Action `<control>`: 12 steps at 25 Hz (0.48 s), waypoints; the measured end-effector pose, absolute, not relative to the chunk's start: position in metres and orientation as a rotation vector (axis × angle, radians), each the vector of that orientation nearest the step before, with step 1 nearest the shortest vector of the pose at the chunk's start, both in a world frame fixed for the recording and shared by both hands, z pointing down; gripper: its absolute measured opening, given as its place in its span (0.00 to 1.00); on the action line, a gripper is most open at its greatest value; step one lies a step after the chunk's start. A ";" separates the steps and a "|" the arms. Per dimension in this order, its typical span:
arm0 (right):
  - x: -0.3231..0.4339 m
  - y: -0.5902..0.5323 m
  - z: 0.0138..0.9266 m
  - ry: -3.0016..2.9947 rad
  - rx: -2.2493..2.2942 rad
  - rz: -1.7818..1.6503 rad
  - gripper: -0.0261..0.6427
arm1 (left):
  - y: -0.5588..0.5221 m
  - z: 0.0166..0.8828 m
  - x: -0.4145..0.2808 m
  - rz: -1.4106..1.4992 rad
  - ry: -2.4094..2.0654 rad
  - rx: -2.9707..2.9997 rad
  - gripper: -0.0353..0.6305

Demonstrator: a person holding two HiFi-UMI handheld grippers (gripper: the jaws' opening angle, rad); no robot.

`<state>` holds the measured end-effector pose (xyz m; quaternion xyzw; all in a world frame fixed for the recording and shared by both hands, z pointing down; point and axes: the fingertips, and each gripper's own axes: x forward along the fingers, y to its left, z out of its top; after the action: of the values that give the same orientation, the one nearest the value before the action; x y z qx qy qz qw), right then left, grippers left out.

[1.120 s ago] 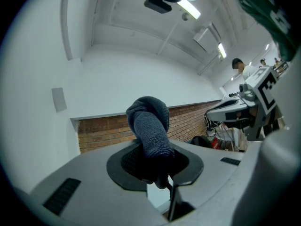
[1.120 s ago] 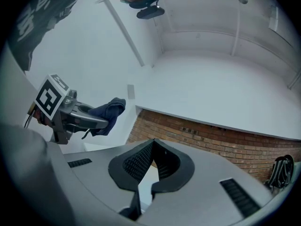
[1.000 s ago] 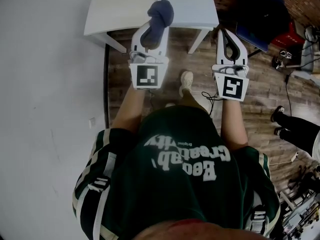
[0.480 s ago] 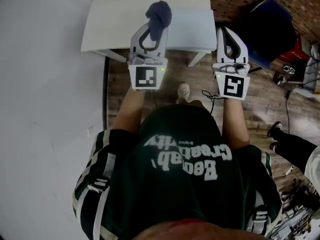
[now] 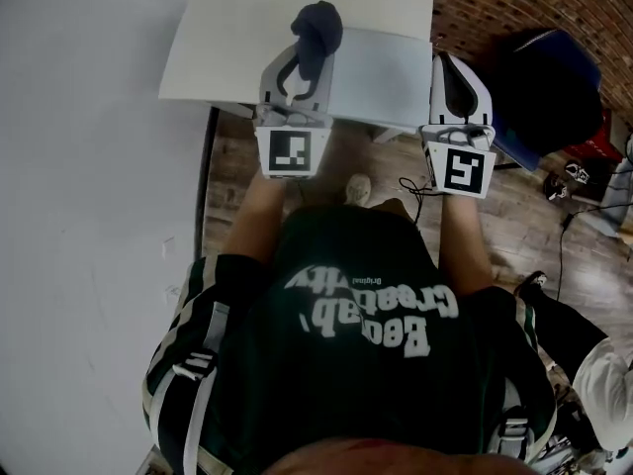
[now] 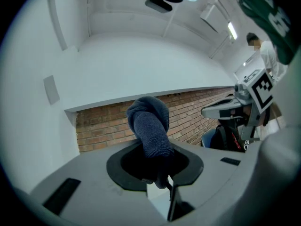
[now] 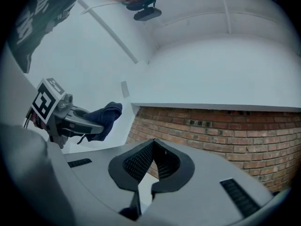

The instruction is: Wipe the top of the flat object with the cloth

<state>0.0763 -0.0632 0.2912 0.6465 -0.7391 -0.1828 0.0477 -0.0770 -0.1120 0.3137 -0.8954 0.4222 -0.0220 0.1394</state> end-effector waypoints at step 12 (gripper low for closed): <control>0.088 -0.090 0.310 -2.319 1.974 -0.474 0.03 | -0.135 0.330 -0.074 -0.141 1.267 -2.593 0.17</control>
<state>0.0875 -0.0902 0.3096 0.6401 -0.7522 -0.1537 0.0297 -0.0744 -0.1346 0.3298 -0.8903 0.4351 -0.0485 0.1255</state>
